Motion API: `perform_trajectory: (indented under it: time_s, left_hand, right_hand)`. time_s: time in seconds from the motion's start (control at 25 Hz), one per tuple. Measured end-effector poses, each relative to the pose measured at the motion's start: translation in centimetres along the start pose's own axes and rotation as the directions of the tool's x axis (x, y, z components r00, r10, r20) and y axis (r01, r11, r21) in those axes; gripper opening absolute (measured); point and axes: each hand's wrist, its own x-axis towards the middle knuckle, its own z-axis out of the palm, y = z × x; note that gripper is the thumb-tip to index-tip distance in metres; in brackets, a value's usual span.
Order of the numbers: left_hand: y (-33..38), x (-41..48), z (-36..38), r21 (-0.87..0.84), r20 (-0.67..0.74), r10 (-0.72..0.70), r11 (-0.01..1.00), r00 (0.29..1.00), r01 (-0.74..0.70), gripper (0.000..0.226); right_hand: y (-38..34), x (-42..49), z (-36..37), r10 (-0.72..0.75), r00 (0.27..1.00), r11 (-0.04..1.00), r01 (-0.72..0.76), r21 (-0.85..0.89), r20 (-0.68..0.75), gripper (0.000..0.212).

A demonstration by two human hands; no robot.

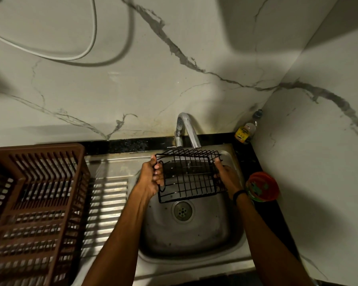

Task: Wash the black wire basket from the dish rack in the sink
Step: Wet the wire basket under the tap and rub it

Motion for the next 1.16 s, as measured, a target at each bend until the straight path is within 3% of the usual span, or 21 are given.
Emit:
perform_trajectory:
  time_s: [0.08,0.24,0.36,0.48,0.64,0.8,0.88,0.96,1.08,1.12,1.16]
  left_hand:
    - [-0.6,-0.2,0.2,0.164,-0.121,0.078,0.985,0.99,-0.057,0.059]
    - [-2.0,-2.2,0.5,0.485,-0.147,0.255,0.861,0.956,-0.155,0.104]
    - [-2.2,-2.3,1.0,0.523,-0.12,0.283,0.833,0.951,-0.182,0.114]
    - [-1.3,-1.6,1.8,0.353,-0.1,0.234,0.917,0.967,-0.185,0.102]
    - [-0.6,-1.6,1.8,0.3,-0.042,0.239,0.929,0.97,-0.216,0.036]
    - [-1.1,-1.0,1.1,0.343,-0.117,0.241,0.92,0.964,-0.188,0.043]
    - [-1.7,-1.0,1.4,0.357,-0.139,0.248,0.916,0.959,-0.185,0.033]
    - [-1.9,-1.3,2.0,0.321,-0.142,0.229,0.931,0.963,-0.174,0.02]
    - [-2.2,-1.1,1.8,0.207,-0.06,0.16,0.968,0.985,-0.144,0.034]
    - [-2.3,-1.1,1.6,0.194,-0.056,0.155,0.971,0.986,-0.141,0.036]
    - [-2.3,-1.1,1.4,0.204,-0.076,0.168,0.967,0.983,-0.15,0.03]
  right_hand:
    - [-0.6,-0.3,0.3,-0.018,0.996,0.999,0.02,0.024,-0.092,0.071]
    - [-3.2,-1.2,0.2,-0.091,0.975,0.996,0.091,-0.009,-0.204,0.055]
    - [-4.8,-1.6,-0.2,-0.118,0.961,0.981,0.074,-0.181,-0.248,0.054]
    - [-5.3,-1.0,0.5,-0.158,0.945,0.934,0.049,-0.355,-0.286,0.055]
    - [-6.0,-0.6,1.3,-0.123,0.941,0.863,-0.056,-0.502,-0.317,0.066]
    - [-7.0,-1.2,1.4,-0.013,0.988,0.652,-0.107,-0.751,-0.153,0.079]
    - [-7.3,-0.8,2.0,-0.059,0.997,0.683,0.012,-0.731,-0.04,0.078]
    - [-7.8,-2.0,3.9,-0.25,0.96,0.716,0.269,-0.645,0.122,0.066]
    - [-7.4,-5.9,6.4,-0.587,0.69,0.465,0.716,-0.521,0.424,0.053]
    - [-6.8,-5.3,6.0,-0.632,0.634,0.409,0.761,-0.503,0.446,0.054]
    - [-6.3,-3.8,5.2,-0.632,0.658,0.409,0.733,-0.544,0.41,0.056]
